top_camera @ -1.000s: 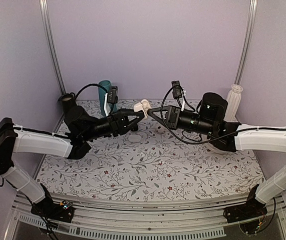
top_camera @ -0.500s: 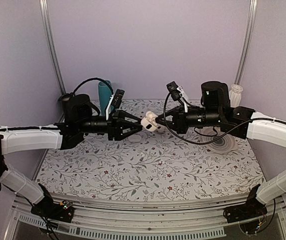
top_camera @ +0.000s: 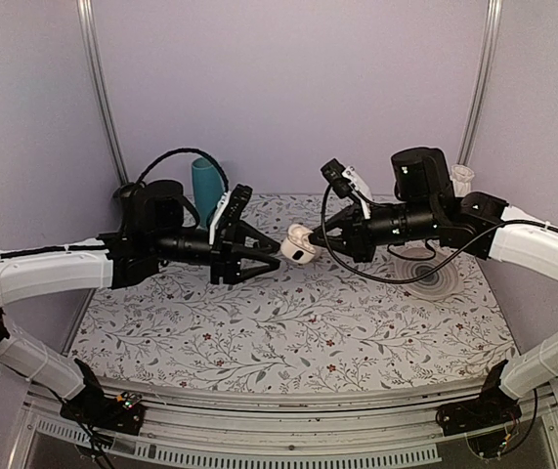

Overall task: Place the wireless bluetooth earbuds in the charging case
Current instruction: Pass from the right arm to the left

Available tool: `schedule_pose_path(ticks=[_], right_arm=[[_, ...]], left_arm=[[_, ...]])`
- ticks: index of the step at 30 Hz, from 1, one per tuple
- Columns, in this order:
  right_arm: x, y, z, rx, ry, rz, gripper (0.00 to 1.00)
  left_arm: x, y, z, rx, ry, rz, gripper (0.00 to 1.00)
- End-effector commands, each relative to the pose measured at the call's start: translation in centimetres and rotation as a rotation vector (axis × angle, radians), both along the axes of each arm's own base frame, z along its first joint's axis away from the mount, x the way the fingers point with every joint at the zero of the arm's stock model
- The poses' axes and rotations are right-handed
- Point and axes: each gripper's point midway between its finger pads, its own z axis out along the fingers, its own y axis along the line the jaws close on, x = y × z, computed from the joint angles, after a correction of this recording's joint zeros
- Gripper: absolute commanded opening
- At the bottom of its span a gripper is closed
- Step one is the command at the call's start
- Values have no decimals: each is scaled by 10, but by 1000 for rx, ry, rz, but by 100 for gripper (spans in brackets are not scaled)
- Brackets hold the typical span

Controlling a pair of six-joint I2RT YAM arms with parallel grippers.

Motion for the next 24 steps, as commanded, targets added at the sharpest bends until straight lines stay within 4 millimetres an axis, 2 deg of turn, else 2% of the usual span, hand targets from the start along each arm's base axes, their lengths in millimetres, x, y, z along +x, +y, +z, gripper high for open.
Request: schedule_pose_path(ticks=[1, 10, 24], right_arm=[[-4, 4, 10, -31, -66, 13, 3], [0, 9, 10, -52, -88, -2, 3], [4, 16, 9, -66, -109, -29, 3]], left_arm=[[-2, -7, 0, 30, -11, -13, 47], [-8, -13, 1, 19, 6, -20, 47], [-3, -14, 4, 1, 27, 8, 43]])
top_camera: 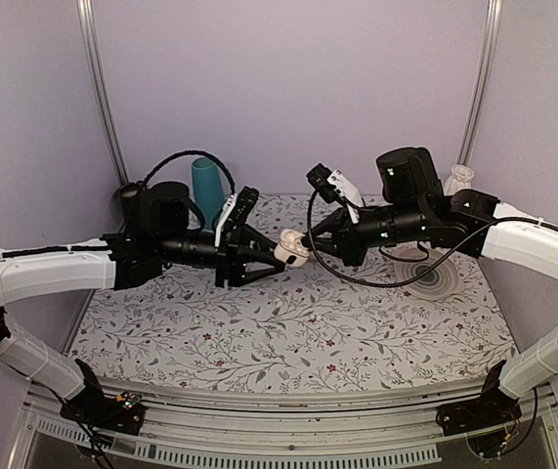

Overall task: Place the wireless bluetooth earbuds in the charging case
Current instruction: Pass from the right arm to the left

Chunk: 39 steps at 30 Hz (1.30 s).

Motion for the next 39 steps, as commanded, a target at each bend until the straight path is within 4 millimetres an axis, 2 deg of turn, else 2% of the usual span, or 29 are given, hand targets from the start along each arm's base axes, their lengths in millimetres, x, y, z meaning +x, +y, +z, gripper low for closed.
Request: schedule_pose_path(ticks=[1, 29, 39], right_arm=[[3, 5, 16, 21, -40, -9, 3], [5, 10, 12, -35, -69, -23, 3], [5, 13, 7, -50, -63, -16, 3]], left_arm=[[0, -5, 7, -22, -5, 5, 43], [0, -3, 7, -15, -13, 9, 33], [2, -2, 10, -19, -25, 29, 35]])
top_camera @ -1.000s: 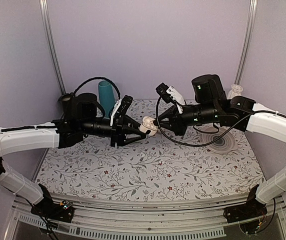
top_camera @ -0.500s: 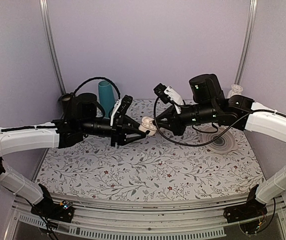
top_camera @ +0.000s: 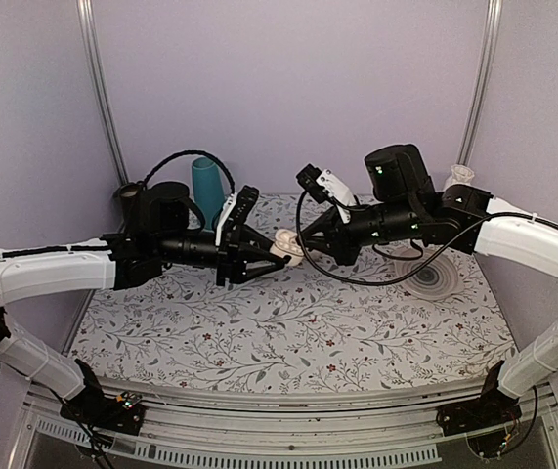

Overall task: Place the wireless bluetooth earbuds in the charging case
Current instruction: Pass from the right arm to the left

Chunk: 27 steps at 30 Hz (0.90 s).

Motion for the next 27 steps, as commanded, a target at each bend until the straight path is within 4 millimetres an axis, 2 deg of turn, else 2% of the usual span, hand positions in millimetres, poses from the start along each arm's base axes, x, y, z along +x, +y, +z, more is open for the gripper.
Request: schedule_pose_path(ticks=[1, 7, 14, 17, 21, 27], right_arm=[[0, 5, 9, 8, -23, 9, 3], [-1, 5, 7, 5, -19, 9, 3], [-2, 9, 7, 23, -10, 17, 3], [-3, 11, 9, 46, 1, 21, 5], [-3, 14, 9, 79, 10, 18, 16], [-6, 20, 10, 143, 59, 30, 25]], left_arm=[[-2, -2, 10, -21, -37, 2, 35], [-3, -1, 9, -21, -36, -1, 27], [-4, -2, 7, -25, -40, -11, 0], [-6, 0, 7, -38, -55, -8, 0], [-10, 6, 9, -74, -83, -6, 0], [-14, 9, 6, -100, -84, -9, 0]])
